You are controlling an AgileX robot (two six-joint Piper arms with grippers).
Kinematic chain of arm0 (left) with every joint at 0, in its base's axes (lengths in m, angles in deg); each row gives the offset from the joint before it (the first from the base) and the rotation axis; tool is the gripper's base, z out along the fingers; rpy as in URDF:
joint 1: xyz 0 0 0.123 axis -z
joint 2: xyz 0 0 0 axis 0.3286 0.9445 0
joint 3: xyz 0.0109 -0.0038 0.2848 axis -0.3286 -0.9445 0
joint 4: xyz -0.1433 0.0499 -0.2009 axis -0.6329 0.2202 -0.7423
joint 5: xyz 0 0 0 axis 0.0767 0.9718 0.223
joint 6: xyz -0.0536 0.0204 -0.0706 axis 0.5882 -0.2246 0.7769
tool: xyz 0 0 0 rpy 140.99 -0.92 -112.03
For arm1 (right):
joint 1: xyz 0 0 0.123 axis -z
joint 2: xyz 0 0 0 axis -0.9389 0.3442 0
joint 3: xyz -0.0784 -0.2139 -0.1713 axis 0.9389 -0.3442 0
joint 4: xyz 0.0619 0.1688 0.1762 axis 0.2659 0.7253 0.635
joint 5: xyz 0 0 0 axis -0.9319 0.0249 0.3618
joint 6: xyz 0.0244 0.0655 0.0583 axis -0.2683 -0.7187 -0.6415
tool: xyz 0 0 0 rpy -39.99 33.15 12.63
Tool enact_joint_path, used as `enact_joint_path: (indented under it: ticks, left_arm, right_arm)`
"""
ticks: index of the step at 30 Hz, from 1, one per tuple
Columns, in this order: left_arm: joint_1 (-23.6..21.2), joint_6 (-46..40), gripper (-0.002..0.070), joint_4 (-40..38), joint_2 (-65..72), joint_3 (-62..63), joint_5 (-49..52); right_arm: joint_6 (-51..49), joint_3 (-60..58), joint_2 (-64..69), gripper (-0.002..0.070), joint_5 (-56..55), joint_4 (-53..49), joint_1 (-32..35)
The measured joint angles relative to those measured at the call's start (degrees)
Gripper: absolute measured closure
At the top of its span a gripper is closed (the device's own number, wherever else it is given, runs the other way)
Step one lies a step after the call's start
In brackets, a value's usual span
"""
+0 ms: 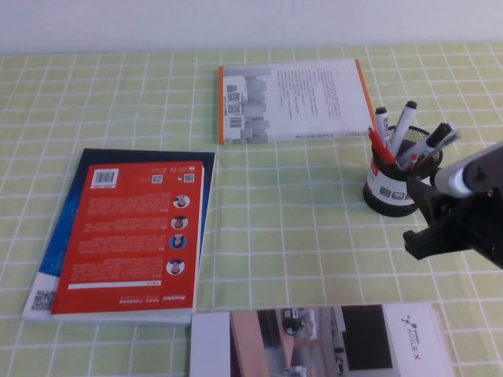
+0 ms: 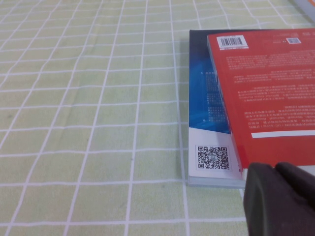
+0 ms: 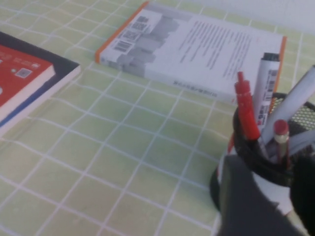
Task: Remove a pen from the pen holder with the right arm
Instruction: 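Take a marker out of the pen holder and lay it on the table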
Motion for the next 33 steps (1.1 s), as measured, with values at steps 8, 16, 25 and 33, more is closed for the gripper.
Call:
enact_joint_path:
  ticks: [8, 16, 25, 33]
  left_arm:
    - [0.00, 0.00, 0.0680, 0.00, 0.00, 0.00, 0.00]
    - [0.00, 0.00, 0.0680, 0.00, 0.00, 0.00, 0.00]
    - [0.00, 0.00, 0.0680, 0.00, 0.00, 0.00, 0.00]
    - [0.00, 0.00, 0.0680, 0.00, 0.00, 0.00, 0.00]
  right_arm:
    - [0.00, -8.52, 7.96, 0.0359, -28.90, -7.46, -0.05]
    - [0.00, -8.62, 15.57, 0.0390, -41.01, -7.42, -0.05]
    - [-0.09, -8.26, 19.82, 0.0391, -44.11, -7.29, -0.05]
    - [-0.09, -4.23, 23.05, 0.0391, -44.11, -6.92, -0.05]
